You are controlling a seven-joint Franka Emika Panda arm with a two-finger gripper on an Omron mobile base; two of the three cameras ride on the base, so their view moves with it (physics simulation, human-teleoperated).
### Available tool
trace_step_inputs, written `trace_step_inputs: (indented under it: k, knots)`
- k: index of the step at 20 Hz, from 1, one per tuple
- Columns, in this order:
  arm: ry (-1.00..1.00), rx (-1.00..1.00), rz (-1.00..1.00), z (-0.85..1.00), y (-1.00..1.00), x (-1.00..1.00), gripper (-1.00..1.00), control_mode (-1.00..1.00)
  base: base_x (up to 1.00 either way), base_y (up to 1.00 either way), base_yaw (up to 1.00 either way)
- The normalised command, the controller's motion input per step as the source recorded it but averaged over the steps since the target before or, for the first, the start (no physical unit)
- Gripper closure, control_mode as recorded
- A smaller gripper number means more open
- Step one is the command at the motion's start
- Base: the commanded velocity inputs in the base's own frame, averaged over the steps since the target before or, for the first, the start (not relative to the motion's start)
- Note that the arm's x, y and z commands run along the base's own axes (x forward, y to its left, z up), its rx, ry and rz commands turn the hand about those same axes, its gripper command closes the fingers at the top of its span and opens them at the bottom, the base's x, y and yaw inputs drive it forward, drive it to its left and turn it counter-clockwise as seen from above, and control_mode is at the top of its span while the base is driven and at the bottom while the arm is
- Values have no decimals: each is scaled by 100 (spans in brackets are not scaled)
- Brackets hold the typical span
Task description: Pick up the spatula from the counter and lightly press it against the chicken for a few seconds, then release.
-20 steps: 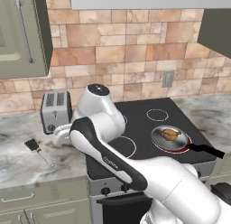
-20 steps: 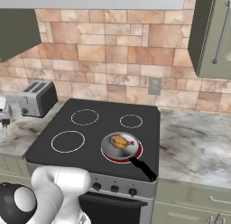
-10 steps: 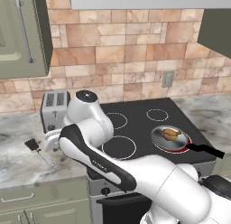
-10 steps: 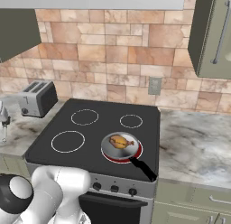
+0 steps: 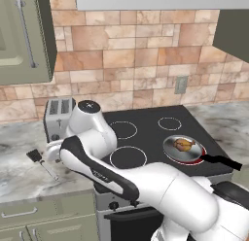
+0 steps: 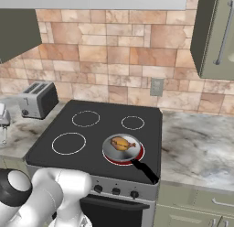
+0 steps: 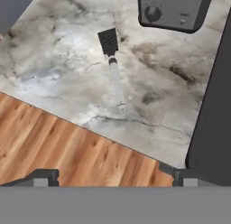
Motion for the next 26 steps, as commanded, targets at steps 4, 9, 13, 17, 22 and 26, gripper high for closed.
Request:
trace_step_inputs:
  k: [4,9,13,17,22,26]
  knots:
    - [4,0,0,-20,15,18,-100,-100,0,0,0]
    - [5,0,0,-25,17,20,-100,-100,0,0,0]
    - [1,-3,0,-12,11,10,-100,-100,0,0,0]
    - [0,-4,0,-11,10,12,-100,-100,0,0,0]
    - [0,-2,0,-18,7,16,-100,-100,0,0,0]
    - [1,0,0,-23,10,18,-100,-100,0,0,0]
